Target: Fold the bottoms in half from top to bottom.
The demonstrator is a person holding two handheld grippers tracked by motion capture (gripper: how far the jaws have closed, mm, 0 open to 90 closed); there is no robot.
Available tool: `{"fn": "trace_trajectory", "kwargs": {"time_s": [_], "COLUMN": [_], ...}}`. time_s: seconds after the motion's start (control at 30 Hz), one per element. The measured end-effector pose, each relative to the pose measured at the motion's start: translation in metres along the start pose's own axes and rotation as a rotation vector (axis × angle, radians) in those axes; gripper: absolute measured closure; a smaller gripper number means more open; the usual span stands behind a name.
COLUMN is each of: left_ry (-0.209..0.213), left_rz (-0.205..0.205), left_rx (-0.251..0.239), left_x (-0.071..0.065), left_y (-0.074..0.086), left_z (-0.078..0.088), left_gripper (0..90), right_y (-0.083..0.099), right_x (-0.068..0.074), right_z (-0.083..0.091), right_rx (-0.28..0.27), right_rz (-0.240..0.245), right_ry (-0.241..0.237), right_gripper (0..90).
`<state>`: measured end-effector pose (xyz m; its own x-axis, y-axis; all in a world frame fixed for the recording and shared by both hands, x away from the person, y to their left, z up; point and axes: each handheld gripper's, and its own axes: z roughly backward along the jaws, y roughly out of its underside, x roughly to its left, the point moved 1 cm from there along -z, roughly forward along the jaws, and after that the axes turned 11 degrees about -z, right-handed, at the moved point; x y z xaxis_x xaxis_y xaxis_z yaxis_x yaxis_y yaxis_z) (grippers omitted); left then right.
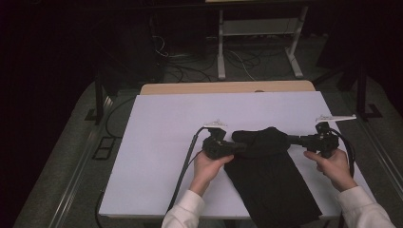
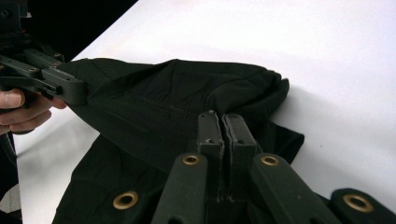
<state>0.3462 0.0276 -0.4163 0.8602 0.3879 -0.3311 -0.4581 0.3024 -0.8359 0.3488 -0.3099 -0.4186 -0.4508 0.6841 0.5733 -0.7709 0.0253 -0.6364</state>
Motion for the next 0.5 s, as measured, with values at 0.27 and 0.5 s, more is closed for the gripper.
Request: {"fn": "trace_trajectory", "kwargs": {"time_s": [0.27, 0.5], "left_ry": [0.007, 0.022], "left_rz": [-0.013, -0.024], "left_rx": [0.046, 0.084], "left_x": [-0.004, -0.009], "left_y": [0.003, 0.008], "left_z": [-0.002, -0.004], "left_gripper": [86.4, 86.2], "right_y": [0.007, 0.015], "right_x": [0.000, -0.003], "right_z": [0.001, 0.000], "right_rx": [0.022, 0.057], "right_rz": [0.002, -0.007], "right_ry": [0.012, 0.021], "right_gripper": [86.4, 86.3]}}
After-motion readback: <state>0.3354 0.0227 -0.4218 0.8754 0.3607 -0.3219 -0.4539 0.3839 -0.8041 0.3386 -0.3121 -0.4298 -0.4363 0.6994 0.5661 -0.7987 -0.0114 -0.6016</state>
